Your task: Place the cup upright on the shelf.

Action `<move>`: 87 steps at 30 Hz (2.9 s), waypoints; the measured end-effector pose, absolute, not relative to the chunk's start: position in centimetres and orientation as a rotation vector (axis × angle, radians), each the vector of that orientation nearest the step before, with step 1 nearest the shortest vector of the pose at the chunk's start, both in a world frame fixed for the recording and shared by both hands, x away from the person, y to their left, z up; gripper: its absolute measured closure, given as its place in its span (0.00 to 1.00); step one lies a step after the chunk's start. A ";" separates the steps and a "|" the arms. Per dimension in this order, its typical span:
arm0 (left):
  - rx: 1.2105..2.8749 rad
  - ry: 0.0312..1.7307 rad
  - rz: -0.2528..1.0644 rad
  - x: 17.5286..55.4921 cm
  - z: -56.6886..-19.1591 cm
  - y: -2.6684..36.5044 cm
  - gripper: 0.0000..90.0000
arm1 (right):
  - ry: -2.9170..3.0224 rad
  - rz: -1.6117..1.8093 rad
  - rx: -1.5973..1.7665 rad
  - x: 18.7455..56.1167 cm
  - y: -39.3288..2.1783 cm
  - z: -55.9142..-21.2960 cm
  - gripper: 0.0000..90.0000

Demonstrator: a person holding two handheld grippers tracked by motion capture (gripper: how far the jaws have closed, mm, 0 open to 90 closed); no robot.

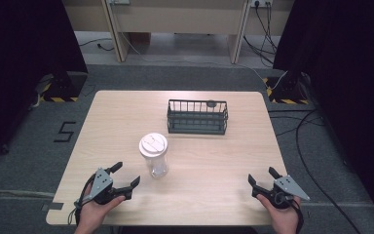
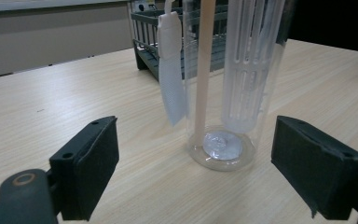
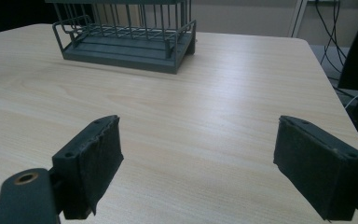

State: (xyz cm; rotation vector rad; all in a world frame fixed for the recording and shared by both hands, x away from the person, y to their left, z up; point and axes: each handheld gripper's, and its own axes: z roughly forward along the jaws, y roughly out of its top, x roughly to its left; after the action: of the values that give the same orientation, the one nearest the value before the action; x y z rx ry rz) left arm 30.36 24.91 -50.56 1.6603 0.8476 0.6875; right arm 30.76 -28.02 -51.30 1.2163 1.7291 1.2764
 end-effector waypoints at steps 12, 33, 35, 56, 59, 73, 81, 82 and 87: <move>1.684 0.800 0.647 30.8 -50.1 22.7 0.16 | 1.724 1.284 1.242 30.9 -28.2 -51.3 0.18; 1.706 0.816 0.627 34.4 -50.7 19.9 0.16 | 1.718 1.302 1.263 31.1 -28.4 -51.3 0.19; 1.704 0.814 0.619 34.7 -50.9 19.8 0.16 | 1.717 1.304 1.267 31.1 -28.5 -51.3 0.19; 1.712 0.785 0.607 36.3 -51.5 18.3 0.16 | 1.728 1.300 1.268 31.2 -28.4 -51.3 0.19; 1.707 0.783 0.612 36.4 -51.5 18.2 0.16 | 1.732 1.299 1.272 31.2 -28.4 -51.3 0.19; 1.683 0.785 0.597 36.6 -51.7 18.4 0.19 | 1.739 1.297 1.273 31.3 -28.5 -51.3 0.20; 1.673 0.796 0.583 36.7 -51.6 18.4 0.20 | 1.742 1.292 1.270 31.3 -28.5 -51.3 0.20; 1.671 0.800 0.579 36.7 -51.6 18.4 0.20 | 1.741 1.293 1.271 31.3 -28.5 -51.3 0.20; 1.681 0.799 0.581 36.6 -51.4 18.4 0.20 | 1.743 1.293 1.271 31.3 -28.5 -51.3 0.20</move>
State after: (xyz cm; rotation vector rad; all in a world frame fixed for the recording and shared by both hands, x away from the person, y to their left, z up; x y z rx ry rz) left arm 36.63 18.36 -51.45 1.6807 0.7989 0.5808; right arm 31.31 -28.50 -51.27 1.2709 1.7426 1.2927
